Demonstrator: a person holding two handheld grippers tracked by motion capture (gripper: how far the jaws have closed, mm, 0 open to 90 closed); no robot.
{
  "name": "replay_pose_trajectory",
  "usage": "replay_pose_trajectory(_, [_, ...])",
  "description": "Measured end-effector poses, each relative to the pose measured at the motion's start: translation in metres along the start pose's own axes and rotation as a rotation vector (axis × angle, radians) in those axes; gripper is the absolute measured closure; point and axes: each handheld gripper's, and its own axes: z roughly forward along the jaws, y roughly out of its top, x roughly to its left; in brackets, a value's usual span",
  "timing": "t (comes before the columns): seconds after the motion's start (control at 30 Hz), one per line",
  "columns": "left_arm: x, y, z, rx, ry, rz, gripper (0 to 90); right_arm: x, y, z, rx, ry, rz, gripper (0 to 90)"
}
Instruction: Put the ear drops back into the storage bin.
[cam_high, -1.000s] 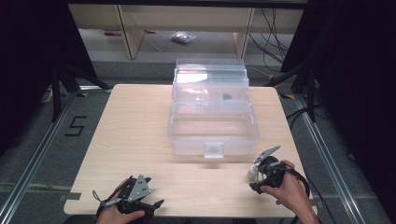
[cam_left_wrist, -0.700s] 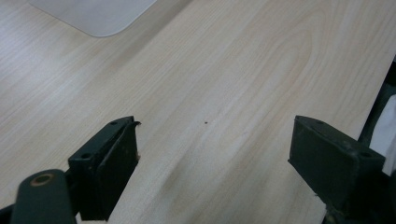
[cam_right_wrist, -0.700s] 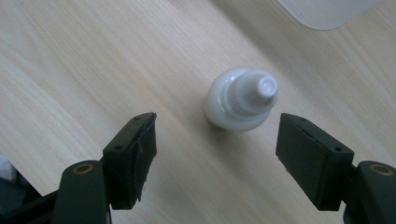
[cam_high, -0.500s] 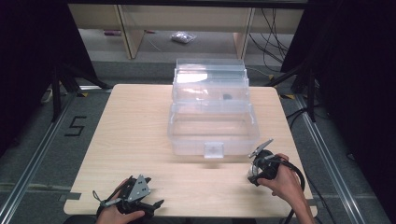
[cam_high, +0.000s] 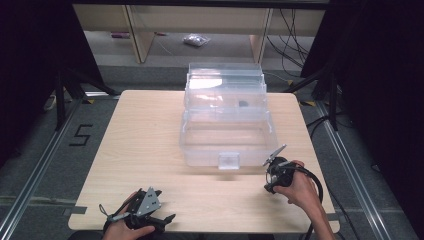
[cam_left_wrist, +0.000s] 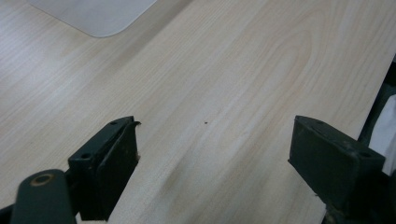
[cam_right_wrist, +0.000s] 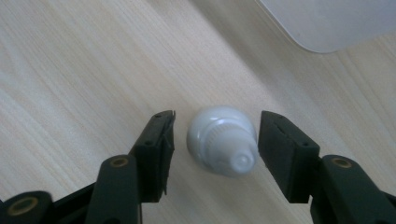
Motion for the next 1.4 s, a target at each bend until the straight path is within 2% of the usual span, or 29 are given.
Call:
replay_pose_trajectory(0.07, [0.0, 0.0, 0.001, -0.012, -0.009, -0.002, 15.0, 0.0, 0.0, 0.0, 0.007, -0.004, 0.0, 50.7])
replay_pose_trajectory(0.1, [0.0, 0.0, 0.0, 0.007, -0.005, 0.006, 15.0, 0.0, 0.001, 0.001, 0.01, 0.002, 0.008, 51.9])
replay_pose_trajectory(0.13, [-0.001, -0.001, 0.002, -0.007, -0.003, -0.019, 15.0, -0.001, 0.001, 0.001, 0.015, -0.001, -0.006, 52.6])
replay_pose_trajectory(0.2, [0.0, 0.0, 0.001, -0.007, -0.003, 0.008, 14.9, -0.001, 0.002, 0.002, 0.015, 0.001, -0.012, 53.9])
replay_pose_trajectory(0.23, [-0.002, -0.001, 0.001, -0.001, -0.005, -0.015, 15.0, -0.001, 0.002, 0.002, 0.014, 0.007, -0.016, 54.5])
replay_pose_trajectory(0.3, [0.0, 0.0, 0.001, -0.008, -0.001, 0.005, 15.0, -0.002, 0.003, 0.003, 0.027, 0.008, -0.016, 55.8])
replay_pose_trajectory(0.4, [0.0, -0.001, 0.001, -0.008, -0.002, 0.004, 15.0, -0.001, 0.004, 0.004, 0.031, 0.01, -0.008, 58.6])
replay_pose_trajectory(0.43, [-0.001, 0.0, 0.0, -0.005, -0.005, -0.018, 15.0, -0.002, 0.004, 0.004, 0.032, 0.007, -0.015, 59.6])
replay_pose_trajectory(0.53, [0.0, 0.0, 0.001, -0.008, -0.001, 0.005, 14.9, -0.001, 0.005, 0.004, 0.034, 0.004, -0.023, 59.8])
replay_pose_trajectory(0.63, [0.0, 0.0, 0.0, -0.001, -0.01, 0.0, 15.0, -0.001, 0.006, 0.004, 0.035, -0.002, -0.046, 59.9])
replay_pose_trajectory(0.67, [-0.001, 0.0, 0.001, -0.015, -0.005, -0.006, 15.0, 0.0, 0.006, 0.004, 0.038, -0.005, -0.021, 60.0])
replay_pose_trajectory(0.73, [0.0, -0.001, 0.001, -0.009, -0.001, 0.003, 15.0, 0.0, 0.006, 0.003, 0.038, -0.004, -0.022, 60.0])
replay_pose_trajectory(0.77, [0.0, 0.0, 0.001, -0.009, -0.001, 0.003, 15.0, 0.0, 0.006, 0.001, 0.038, -0.006, -0.029, 60.0])
replay_pose_trajectory(0.83, [-0.002, -0.001, 0.001, -0.01, -0.007, -0.027, 15.0, 0.001, 0.006, -0.002, 0.027, -0.002, -0.036, 60.0])
replay_pose_trajectory(0.87, [0.0, -0.001, 0.001, -0.007, 0.0, 0.005, 15.0, 0.002, 0.007, -0.004, 0.027, 0.0, -0.026, 60.0])
replay_pose_trajectory(0.93, [0.0, -0.001, 0.001, -0.008, -0.001, 0.004, 15.0, 0.003, 0.008, -0.007, 0.024, 0.002, -0.031, 60.1])
replay_pose_trajectory(0.97, [-0.001, 0.0, 0.0, 0.001, -0.002, -0.007, 15.0, 0.004, 0.009, -0.009, 0.025, 0.005, -0.034, 60.0])
replay_pose_trajectory(1.0, [-0.001, -0.001, 0.002, -0.017, -0.011, -0.025, 15.0, 0.003, 0.009, -0.01, 0.019, 0.005, -0.057, 60.0])
replay_pose_trajectory(1.03, [-0.001, 0.0, 0.001, 0.005, 0.003, -0.01, 15.0, 0.003, 0.01, -0.012, 0.015, 0.01, -0.058, 60.0])
replay_pose_trajectory(1.1, [-0.001, -0.001, 0.001, -0.011, -0.002, -0.001, 15.0, 0.004, 0.012, -0.016, 0.022, 0.005, -0.047, 60.0])
replay_pose_trajectory(1.13, [-0.001, -0.001, 0.001, -0.008, -0.002, -0.004, 15.0, 0.005, 0.013, -0.017, 0.024, 0.004, -0.044, 60.0])
replay_pose_trajectory(1.2, [-0.001, -0.001, 0.001, -0.001, 0.004, -0.015, 15.0, 0.003, 0.015, -0.021, 0.021, 0.008, -0.074, 60.1])
replay_pose_trajectory(1.27, [-0.001, -0.001, 0.001, -0.01, -0.001, -0.011, 15.0, 0.003, 0.017, -0.025, 0.018, 0.004, -0.075, 60.0])
replay_pose_trajectory(1.33, [-0.001, 0.0, 0.0, 0.001, -0.005, -0.015, 15.0, 0.003, 0.018, -0.029, 0.019, 0.002, -0.069, 60.1])
replay_pose_trajectory(1.37, [-0.001, -0.001, 0.002, -0.007, -0.003, -0.019, 15.0, 0.002, 0.019, -0.031, 0.019, 0.003, -0.08, 60.0])
replay_pose_trajectory(1.4, [-0.001, -0.001, 0.001, 0.002, 0.002, -0.013, 15.0, 0.003, 0.019, -0.033, 0.024, 0.005, -0.06, 60.0])
